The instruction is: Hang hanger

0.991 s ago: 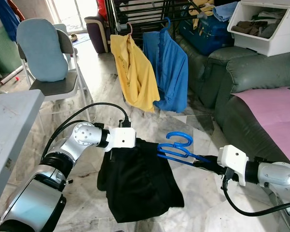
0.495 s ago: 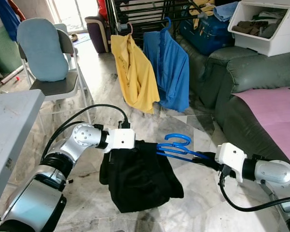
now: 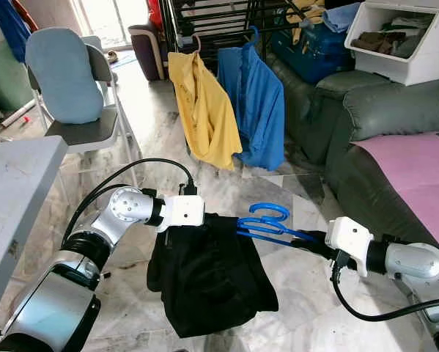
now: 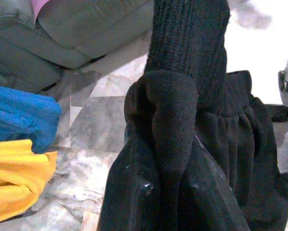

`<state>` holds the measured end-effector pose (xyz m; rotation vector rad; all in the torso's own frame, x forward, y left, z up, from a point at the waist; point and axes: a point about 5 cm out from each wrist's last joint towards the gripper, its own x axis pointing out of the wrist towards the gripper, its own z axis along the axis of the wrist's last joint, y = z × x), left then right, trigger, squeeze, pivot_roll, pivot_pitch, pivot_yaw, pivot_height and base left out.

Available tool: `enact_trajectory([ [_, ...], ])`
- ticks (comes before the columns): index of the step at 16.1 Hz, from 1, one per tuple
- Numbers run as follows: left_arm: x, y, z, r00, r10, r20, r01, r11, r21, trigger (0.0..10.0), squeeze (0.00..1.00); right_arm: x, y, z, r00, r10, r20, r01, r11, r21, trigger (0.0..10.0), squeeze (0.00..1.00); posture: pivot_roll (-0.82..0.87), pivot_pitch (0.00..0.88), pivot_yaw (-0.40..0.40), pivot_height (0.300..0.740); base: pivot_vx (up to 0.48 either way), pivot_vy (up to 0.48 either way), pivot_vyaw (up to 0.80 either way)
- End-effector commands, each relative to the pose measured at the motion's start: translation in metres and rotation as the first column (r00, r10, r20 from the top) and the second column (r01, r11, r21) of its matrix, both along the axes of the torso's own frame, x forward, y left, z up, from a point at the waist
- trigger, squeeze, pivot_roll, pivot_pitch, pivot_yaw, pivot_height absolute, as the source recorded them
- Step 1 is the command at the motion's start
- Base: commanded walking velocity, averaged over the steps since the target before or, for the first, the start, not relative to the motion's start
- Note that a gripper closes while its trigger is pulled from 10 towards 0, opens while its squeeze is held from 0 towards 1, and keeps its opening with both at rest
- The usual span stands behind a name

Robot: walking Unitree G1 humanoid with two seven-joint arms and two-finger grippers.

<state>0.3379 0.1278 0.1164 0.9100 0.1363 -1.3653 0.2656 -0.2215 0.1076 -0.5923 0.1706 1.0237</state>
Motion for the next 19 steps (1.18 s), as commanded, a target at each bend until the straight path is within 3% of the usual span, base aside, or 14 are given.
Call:
enact_trajectory([
  [1, 0.000, 0.001, -0.001, 1.000, 0.000, -0.005, 0.000, 1.000, 0.006, 0.0, 0.00, 0.006, 0.006, 0.011, 0.998, 0.010, 0.059, -0.013, 0.999, 0.035, 10.0, 0.00, -0.15, 0.000, 0.074, 0.740, 0.000, 0.000, 0.00],
  [6, 0.000, 0.001, -0.001, 1.000, 0.000, -0.007, 0.000, 1.000, 0.006, 0.0, 0.00, 0.007, 0.006, 0.010, 0.998, 0.011, 0.064, -0.013, 0.999, 0.033, 10.0, 0.00, -0.15, 0.000, 0.074, 0.740, 0.000, 0.000, 0.00],
  [7, -0.018, 0.032, -0.035, 0.974, 0.202, -0.099, -0.211, 0.973, -0.089, 0.0, 0.00, 0.034, -0.010, 0.039, 0.997, -0.008, 0.072, 0.010, 1.000, -0.018, 10.0, 0.00, -0.15, 0.000, 0.035, 0.740, 0.000, 0.000, 0.00],
  [9, -0.020, 0.035, -0.038, 0.969, 0.224, -0.103, -0.234, 0.967, -0.097, 0.0, 0.00, 0.036, -0.013, 0.039, 0.999, -0.003, 0.047, 0.004, 0.999, -0.032, 10.0, 0.05, -0.15, 0.000, 0.034, 0.740, 0.000, 0.000, 0.00],
  [10, -0.020, 0.035, -0.038, 0.969, 0.226, -0.102, -0.235, 0.967, -0.098, 0.0, 0.00, 0.036, -0.014, 0.038, 0.999, 0.000, 0.046, 0.002, 0.999, -0.047, 10.0, 0.73, -0.15, 0.000, 0.031, 0.740, 0.000, 0.000, 0.00],
  [11, -0.020, 0.034, -0.039, 0.968, 0.229, -0.101, -0.238, 0.966, -0.098, 0.0, 0.00, 0.037, -0.015, 0.038, 0.999, 0.005, 0.046, -0.002, 0.998, -0.057, 10.0, 1.00, -0.15, 0.000, 0.030, 0.740, 0.000, 0.000, 0.00],
  [14, -0.022, 0.036, -0.043, 0.958, 0.272, -0.094, -0.282, 0.952, -0.119, 0.0, 0.00, 0.042, -0.019, 0.042, 0.999, 0.022, 0.042, -0.018, 0.996, -0.083, 10.0, 1.00, -0.15, 0.000, 0.024, 0.740, 0.000, 0.000, 0.00],
  [16, -0.024, 0.041, -0.048, 0.942, 0.324, -0.087, -0.333, 0.935, -0.124, 0.0, 0.00, 0.046, -0.021, 0.045, 0.998, 0.054, 0.037, -0.048, 0.988, -0.150, 10.0, 1.00, -0.15, 0.000, 0.015, 0.740, 0.000, 0.000, 0.00],
  [19, -0.024, 0.049, -0.054, 0.885, 0.444, -0.140, -0.464, 0.866, -0.187, 0.0, 0.00, 0.059, -0.028, 0.068, 0.995, 0.027, 0.098, -0.013, 0.991, -0.132, 10.0, 1.00, -0.14, 0.000, 0.004, 0.740, 0.000, 0.000, 0.00],
])
